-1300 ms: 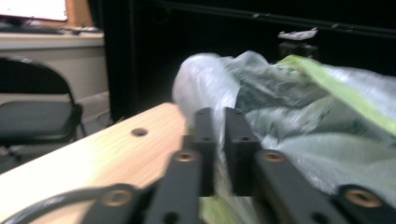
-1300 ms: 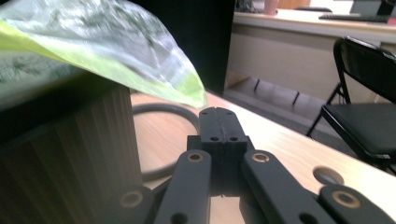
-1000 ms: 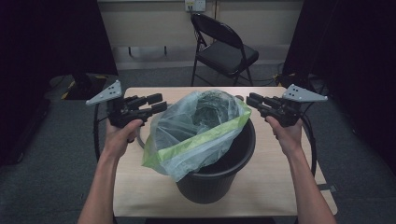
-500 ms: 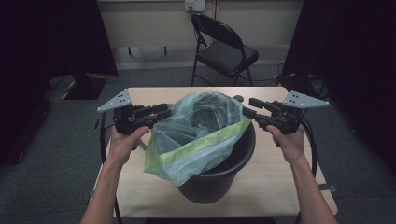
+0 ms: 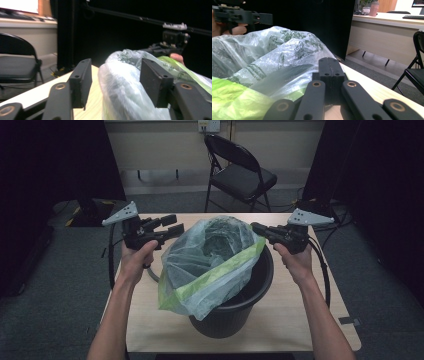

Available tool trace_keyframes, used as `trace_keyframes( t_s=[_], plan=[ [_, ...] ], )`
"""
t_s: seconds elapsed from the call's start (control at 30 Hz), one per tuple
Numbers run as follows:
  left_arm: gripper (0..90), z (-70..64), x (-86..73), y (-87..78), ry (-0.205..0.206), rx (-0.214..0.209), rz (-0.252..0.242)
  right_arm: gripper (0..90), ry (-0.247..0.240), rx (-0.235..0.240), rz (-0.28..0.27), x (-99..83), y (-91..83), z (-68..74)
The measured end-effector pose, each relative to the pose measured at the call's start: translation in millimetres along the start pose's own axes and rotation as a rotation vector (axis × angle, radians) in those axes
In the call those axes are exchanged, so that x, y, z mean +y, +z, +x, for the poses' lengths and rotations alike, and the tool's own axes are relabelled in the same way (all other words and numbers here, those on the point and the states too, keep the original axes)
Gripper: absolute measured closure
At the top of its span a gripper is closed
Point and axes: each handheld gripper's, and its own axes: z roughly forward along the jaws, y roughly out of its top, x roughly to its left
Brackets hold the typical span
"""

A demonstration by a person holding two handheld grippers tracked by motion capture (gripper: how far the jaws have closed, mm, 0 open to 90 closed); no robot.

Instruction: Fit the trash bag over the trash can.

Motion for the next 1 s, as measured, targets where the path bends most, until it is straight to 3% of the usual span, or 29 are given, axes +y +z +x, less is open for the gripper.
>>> trace_keyframes(
  t_s=[0.13, 0.23, 0.33, 0.37, 0.43, 0.53, 0.57, 0.63, 0.7, 1.0],
  plan=[
    [46.2, 5.9, -4.8, 18.6, 0.004, -0.025, 0.079, 84.5, 0.001, -0.002, -0.025, 4.6, -1.9, 1.4],
    [44.2, 10.0, -11.4, 20.5, -0.023, -0.026, 0.065, 81.1, -0.015, -0.002, -0.027, 8.1, -7.9, 6.1],
    [60.3, 11.1, -15.2, 18.4, -0.035, -0.068, 0.054, 74.6, -0.022, -0.004, -0.037, 9.8, -13.6, 10.4],
    [70.0, 9.8, -14.5, 15.9, -0.027, -0.072, 0.049, 72.7, -0.023, -0.004, -0.039, 10.0, -15.6, 12.6],
    [79.3, 7.4, -13.3, 12.7, -0.018, -0.057, 0.044, 69.2, -0.033, -0.002, -0.036, 9.6, -17.9, 16.0],
    [83.2, 3.4, -11.8, 6.4, 0.005, -0.032, 0.044, 65.2, -0.04, -0.001, -0.033, 8.3, -19.5, 18.5],
    [88.2, 2.7, -11.8, 3.8, 0.008, -0.026, 0.043, 63.8, -0.037, 0.001, -0.036, 7.9, -20.1, 18.6],
    [89.4, 2.0, -13.2, -2.8, 0.008, -0.003, 0.041, 61.6, -0.037, 0.002, -0.03, 7.2, -21.1, 19.1],
    [89.5, 2.6, -16.5, -9.1, 0.021, 0.022, 0.073, 59.3, -0.034, -0.001, -0.001, 7.0, -22.8, 20.6],
    [90.0, -2.2, -31.4, -28.0, 0.021, 0.017, 0.078, 52.0, -0.024, 0.021, 0.017, 3.6, -24.4, 23.0]
  ],
)
